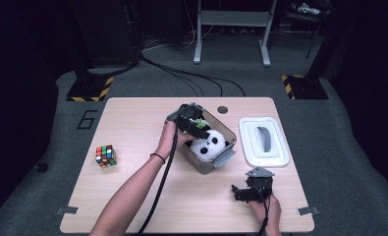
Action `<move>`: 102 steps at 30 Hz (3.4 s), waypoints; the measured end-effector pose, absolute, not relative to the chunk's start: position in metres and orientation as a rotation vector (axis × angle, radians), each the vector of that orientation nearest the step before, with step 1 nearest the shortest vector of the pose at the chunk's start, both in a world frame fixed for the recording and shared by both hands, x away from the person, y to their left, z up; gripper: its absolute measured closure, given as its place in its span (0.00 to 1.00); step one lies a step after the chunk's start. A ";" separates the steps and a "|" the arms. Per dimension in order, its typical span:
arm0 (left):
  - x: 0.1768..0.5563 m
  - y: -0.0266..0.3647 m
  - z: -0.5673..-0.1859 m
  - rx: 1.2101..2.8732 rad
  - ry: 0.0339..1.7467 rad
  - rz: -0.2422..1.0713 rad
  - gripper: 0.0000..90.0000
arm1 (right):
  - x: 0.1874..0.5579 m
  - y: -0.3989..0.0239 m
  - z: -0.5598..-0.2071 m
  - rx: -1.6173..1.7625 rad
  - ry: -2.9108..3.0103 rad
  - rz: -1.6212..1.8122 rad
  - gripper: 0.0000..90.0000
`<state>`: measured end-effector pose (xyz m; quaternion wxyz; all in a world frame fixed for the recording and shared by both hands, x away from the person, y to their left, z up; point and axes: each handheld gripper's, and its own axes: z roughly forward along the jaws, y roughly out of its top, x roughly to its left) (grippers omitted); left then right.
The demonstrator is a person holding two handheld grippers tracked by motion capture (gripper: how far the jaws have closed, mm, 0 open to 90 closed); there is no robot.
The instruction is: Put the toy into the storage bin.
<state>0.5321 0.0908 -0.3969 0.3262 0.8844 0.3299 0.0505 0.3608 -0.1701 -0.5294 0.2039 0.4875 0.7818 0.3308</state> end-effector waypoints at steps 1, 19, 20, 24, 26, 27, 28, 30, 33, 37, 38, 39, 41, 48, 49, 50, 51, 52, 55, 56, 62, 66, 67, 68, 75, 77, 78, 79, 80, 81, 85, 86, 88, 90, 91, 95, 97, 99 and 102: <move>0.531 0.089 -0.397 2.338 0.863 0.144 0.36 | 0.361 -0.170 -0.529 1.360 2.181 0.923 0.00; 0.525 0.106 -0.387 2.228 0.881 0.161 0.19 | 0.361 -0.170 -0.530 1.365 2.173 0.925 0.00; 0.523 0.109 -0.384 2.210 0.882 0.166 0.17 | 0.361 -0.170 -0.530 1.365 2.173 0.925 0.00; 0.515 0.122 -0.375 2.183 0.871 0.186 0.16 | 0.361 -0.170 -0.530 1.366 2.173 0.925 0.00; 0.511 0.129 -0.372 2.171 0.877 0.203 0.15 | 0.361 -0.170 -0.530 1.363 2.175 0.923 0.00; 0.509 0.133 -0.370 2.160 0.874 0.212 0.14 | 0.361 -0.170 -0.530 1.354 2.180 0.922 0.00; 0.506 0.137 -0.368 2.152 0.877 0.215 0.13 | 0.361 -0.170 -0.530 1.357 2.180 0.923 0.00; 0.502 0.144 -0.364 2.131 0.870 0.225 0.13 | 0.361 -0.170 -0.530 1.354 2.180 0.922 0.00; 0.493 0.155 -0.359 2.098 0.875 0.240 0.11 | 0.361 -0.170 -0.529 1.356 2.180 0.922 0.00; 0.481 0.173 -0.356 2.089 0.884 0.282 0.10 | 0.361 -0.170 -0.530 1.355 2.180 0.922 0.00; 0.481 0.173 -0.356 2.089 0.884 0.282 0.09 | 0.361 -0.170 -0.530 1.355 2.180 0.922 0.00; 0.478 0.178 -0.355 2.078 0.891 0.296 0.09 | 0.361 -0.170 -0.530 1.355 2.179 0.922 0.00; 0.475 0.185 -0.355 2.073 0.899 0.311 0.09 | 0.361 -0.170 -0.530 1.354 2.180 0.922 0.00; 0.461 0.217 -0.364 2.053 0.960 0.370 0.08 | 0.361 -0.170 -0.530 1.355 2.180 0.922 0.00; 0.460 0.219 -0.365 2.052 0.965 0.381 0.07 | 0.361 -0.170 -0.530 1.355 2.179 0.922 0.00; 0.458 0.223 -0.366 2.047 0.973 0.375 0.07 | 0.361 -0.170 -0.530 1.354 2.180 0.922 0.00; 0.457 0.227 -0.367 2.051 0.973 0.377 0.07 | 0.361 -0.170 -0.530 1.354 2.180 0.922 0.00; 0.456 0.229 -0.368 2.055 0.977 0.389 0.07 | 0.361 -0.170 -0.530 1.355 2.179 0.921 0.00; 0.452 0.239 -0.373 2.055 0.999 0.400 0.07 | 0.361 -0.170 -0.530 1.356 2.178 0.921 0.00; 0.451 0.242 -0.374 2.060 1.007 0.404 0.07 | 0.361 -0.170 -0.530 1.356 2.178 0.921 0.00; 0.445 0.257 -0.385 2.046 1.052 0.420 0.06 | 0.361 -0.170 -0.529 1.355 2.179 0.922 0.00; 0.440 0.266 -0.390 2.043 1.076 0.443 0.05 | 0.361 -0.170 -0.530 1.355 2.179 0.922 0.00; 0.439 0.267 -0.391 2.037 1.084 0.452 0.05 | 0.361 -0.170 -0.530 1.355 2.179 0.922 0.00; 0.436 0.270 -0.392 2.033 1.097 0.470 0.05 | 0.361 -0.170 -0.530 1.356 2.178 0.922 0.00; 0.424 0.289 -0.404 2.003 1.158 0.513 0.03 | 0.361 -0.170 -0.529 1.355 2.180 0.922 0.00; 0.421 0.295 -0.408 1.992 1.181 0.525 0.03 | 0.361 -0.170 -0.530 1.355 2.178 0.922 0.00; 0.419 0.297 -0.411 1.985 1.196 0.531 0.02 | 0.361 -0.170 -0.529 1.355 2.179 0.922 0.00; 0.417 0.300 -0.413 1.982 1.204 0.536 0.02 | 0.361 -0.170 -0.530 1.355 2.179 0.922 0.00; 0.415 0.303 -0.416 1.977 1.214 0.543 0.01 | 0.361 -0.170 -0.530 1.355 2.179 0.922 0.00; 0.414 0.304 -0.417 1.969 1.224 0.551 0.01 | 0.361 -0.170 -0.530 1.355 2.179 0.922 0.00; 0.407 0.314 -0.425 1.943 1.262 0.589 0.01 | 0.361 -0.170 -0.530 1.355 2.179 0.922 0.00; 0.406 0.316 -0.426 1.951 1.272 0.591 0.01 | 0.361 -0.170 -0.530 1.355 2.179 0.922 0.00; 0.403 0.321 -0.430 1.943 1.292 0.608 0.00 | 0.361 -0.170 -0.529 1.356 2.179 0.922 0.00; 0.399 0.326 -0.433 1.918 1.313 0.632 0.00 | 0.361 -0.170 -0.530 1.355 2.179 0.922 0.00; 0.398 0.329 -0.434 1.912 1.326 0.634 0.00 | 0.361 -0.170 -0.530 1.355 2.179 0.922 0.00; 0.393 0.340 -0.440 1.885 1.370 0.669 0.00 | 0.361 -0.170 -0.530 1.355 2.179 0.922 0.00; 0.393 0.346 -0.443 1.865 1.396 0.685 0.00 | 0.361 -0.170 -0.529 1.355 2.180 0.922 0.00; 0.394 0.352 -0.448 1.849 1.422 0.695 0.00 | 0.361 -0.170 -0.530 1.355 2.179 0.922 0.00; 0.399 0.361 -0.457 1.820 1.468 0.693 0.00 | 0.361 -0.170 -0.530 1.355 2.179 0.922 0.00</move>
